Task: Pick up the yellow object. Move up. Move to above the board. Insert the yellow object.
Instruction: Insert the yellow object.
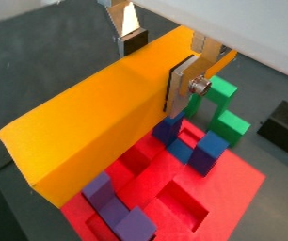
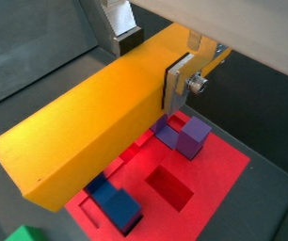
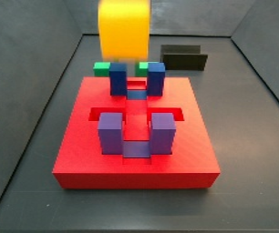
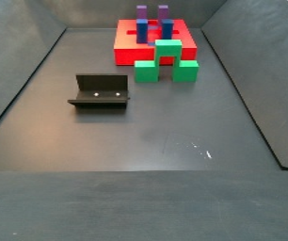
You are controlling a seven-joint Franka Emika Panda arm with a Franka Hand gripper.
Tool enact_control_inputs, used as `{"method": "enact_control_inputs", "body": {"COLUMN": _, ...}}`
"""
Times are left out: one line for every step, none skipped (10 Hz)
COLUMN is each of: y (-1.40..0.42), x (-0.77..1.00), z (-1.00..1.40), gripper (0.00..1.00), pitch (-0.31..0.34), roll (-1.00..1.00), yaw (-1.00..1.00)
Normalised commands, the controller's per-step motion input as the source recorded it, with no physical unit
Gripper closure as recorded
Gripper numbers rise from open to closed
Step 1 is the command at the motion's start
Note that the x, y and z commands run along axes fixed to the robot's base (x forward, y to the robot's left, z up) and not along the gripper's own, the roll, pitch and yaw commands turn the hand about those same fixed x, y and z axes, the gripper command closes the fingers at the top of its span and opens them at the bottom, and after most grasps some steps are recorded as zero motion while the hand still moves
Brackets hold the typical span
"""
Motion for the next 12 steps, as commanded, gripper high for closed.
{"method": "enact_control_inputs", "body": {"y": -0.01, "x": 0.05, "z": -0.58, "gripper": 1.00, "pitch": -0.061, "roll": -0.07, "yaw": 0.21}}
{"method": "enact_control_inputs", "body": {"y": 0.01, "x": 0.19, "z": -0.67, "gripper": 1.00, "pitch": -0.083, "roll": -0.15, "yaw": 0.09}}
{"method": "enact_control_inputs", "body": {"y": 0.09, "x": 0.23, "z": -0.65, "gripper": 1.00, "pitch": -0.077, "roll": -0.16, "yaw": 0.04}}
{"method": "enact_control_inputs", "body": {"y": 0.02, "x": 0.26, "z": -0.60, "gripper": 1.00, "pitch": -0.080, "roll": -0.15, "yaw": 0.04}}
{"method": "enact_control_inputs", "body": {"y": 0.00, "x": 0.30, "z": -0.54, "gripper": 1.00, "pitch": -0.056, "roll": -0.05, "yaw": 0.02}}
{"method": "enact_control_inputs", "body": {"y": 0.00, "x": 0.31, "z": -0.44, "gripper": 1.00, "pitch": 0.000, "roll": 0.01, "yaw": 0.00}}
{"method": "enact_control_inputs", "body": {"y": 0.00, "x": 0.23, "z": -0.41, "gripper": 1.00, "pitch": 0.000, "roll": 0.13, "yaw": 0.00}}
{"method": "enact_control_inputs", "body": {"y": 0.00, "x": 0.20, "z": -0.41, "gripper": 1.00, "pitch": 0.000, "roll": 0.16, "yaw": 0.00}}
{"method": "enact_control_inputs", "body": {"y": 0.00, "x": 0.16, "z": -0.37, "gripper": 1.00, "pitch": 0.000, "roll": 0.16, "yaw": 0.02}}
{"method": "enact_control_inputs", "body": {"y": 0.00, "x": 0.06, "z": -0.33, "gripper": 1.00, "pitch": 0.000, "roll": 0.17, "yaw": 0.05}}
{"method": "enact_control_inputs", "body": {"y": 0.03, "x": 0.00, "z": -0.25, "gripper": 1.00, "pitch": 0.000, "roll": 0.11, "yaw": 0.00}}
{"method": "enact_control_inputs", "body": {"y": 0.04, "x": -0.15, "z": -0.05, "gripper": 1.00, "pitch": 0.000, "roll": 0.00, "yaw": 0.00}}
